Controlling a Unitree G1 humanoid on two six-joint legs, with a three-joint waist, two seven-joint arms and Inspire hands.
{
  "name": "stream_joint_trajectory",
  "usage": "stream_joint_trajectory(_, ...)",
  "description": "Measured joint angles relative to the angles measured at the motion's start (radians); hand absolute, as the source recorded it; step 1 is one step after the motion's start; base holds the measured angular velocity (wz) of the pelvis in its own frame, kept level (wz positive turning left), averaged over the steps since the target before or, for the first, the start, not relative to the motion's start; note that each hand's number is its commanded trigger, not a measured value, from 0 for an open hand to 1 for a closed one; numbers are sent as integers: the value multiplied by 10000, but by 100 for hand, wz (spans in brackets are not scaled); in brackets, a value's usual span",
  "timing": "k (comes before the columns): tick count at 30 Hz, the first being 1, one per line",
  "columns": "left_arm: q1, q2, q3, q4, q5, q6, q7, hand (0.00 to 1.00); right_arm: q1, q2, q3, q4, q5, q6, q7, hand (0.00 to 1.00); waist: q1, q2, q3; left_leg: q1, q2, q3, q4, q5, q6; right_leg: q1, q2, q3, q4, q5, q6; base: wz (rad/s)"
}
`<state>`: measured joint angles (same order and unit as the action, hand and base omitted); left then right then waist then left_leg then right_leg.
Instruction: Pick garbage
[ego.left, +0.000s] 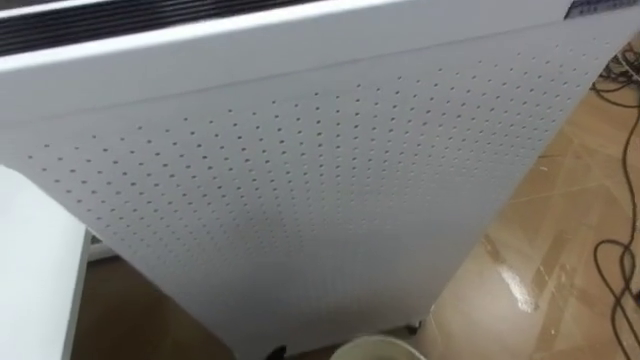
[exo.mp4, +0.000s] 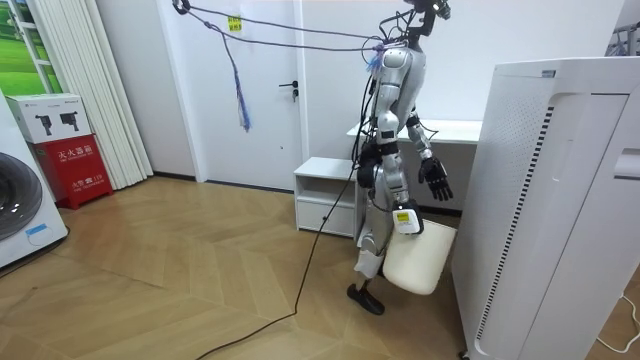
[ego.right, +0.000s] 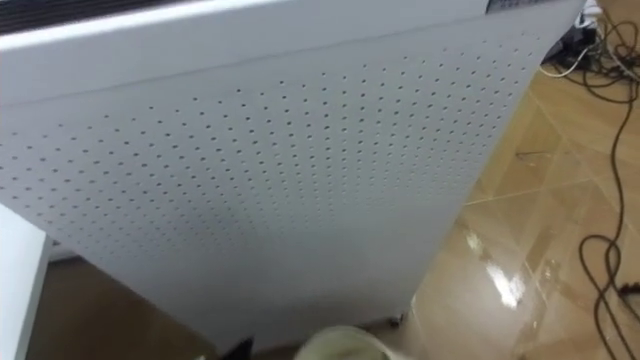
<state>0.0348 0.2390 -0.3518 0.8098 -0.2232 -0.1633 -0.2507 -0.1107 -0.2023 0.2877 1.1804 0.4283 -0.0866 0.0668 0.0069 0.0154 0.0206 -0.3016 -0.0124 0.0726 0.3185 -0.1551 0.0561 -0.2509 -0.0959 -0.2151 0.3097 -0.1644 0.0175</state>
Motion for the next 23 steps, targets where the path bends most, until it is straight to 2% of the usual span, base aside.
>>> stream_joint_trajectory(1,278,-2,118,239,6,-45,65,0,291,-52,-152,11,2,-7,8,100,-9,-33,-40,258,-13,-38,-135,-8,-12,303,17,-44,-138,3,9,9)
stream_joint_trajectory(4,849,15,658,678,-17,-95,343,0,884,-96,-475,-7,243,-119,12,100,-16,-107,-82,752,-9,-61,-378,-37,-56,843,92,-54,-461,-2,28,5)
stream_joint_trajectory(7,1395,12,822,1079,-237,-103,630,0,1469,-167,-622,-13,381,-267,12,100,-23,-150,-108,1528,-30,-52,-799,-61,-99,1603,129,-55,-833,-30,73,2)
stream_joint_trajectory(9,1569,-84,1093,1272,-297,-134,732,0,1664,-168,-785,-12,380,-287,11,100,-6,-179,-140,1852,-32,-29,-972,-65,-120,1874,147,-41,-968,-45,82,-4)
stream_joint_trajectory(10,1556,-221,1345,1575,-298,-205,786,0,1748,-165,-868,-6,366,-290,18,100,-9,-229,-117,2089,-32,-14,-1098,-62,-130,2031,161,-31,-1070,-48,84,-7)
stream_joint_trajectory(12,1564,-375,1567,1995,-435,-307,876,0,1918,-129,-951,-7,348,-299,23,100,9,-278,-129,2478,-28,55,-1301,-68,-158,2356,187,48,-1216,-62,97,-12)
stream_joint_trajectory(16,1692,-448,1790,2321,-800,-324,952,0,2161,65,-1011,-9,382,-298,12,100,-4,-404,-162,2977,-17,56,-1492,-113,-223,2901,247,69,-1430,-95,98,-4)
stream_joint_trajectory(23,1739,-632,2346,2741,-1127,-55,909,0,2280,178,-1258,-18,348,-192,4,100,-3,-441,-146,3116,-24,31,-1512,-128,-245,3097,253,2,-1434,-132,96,0)
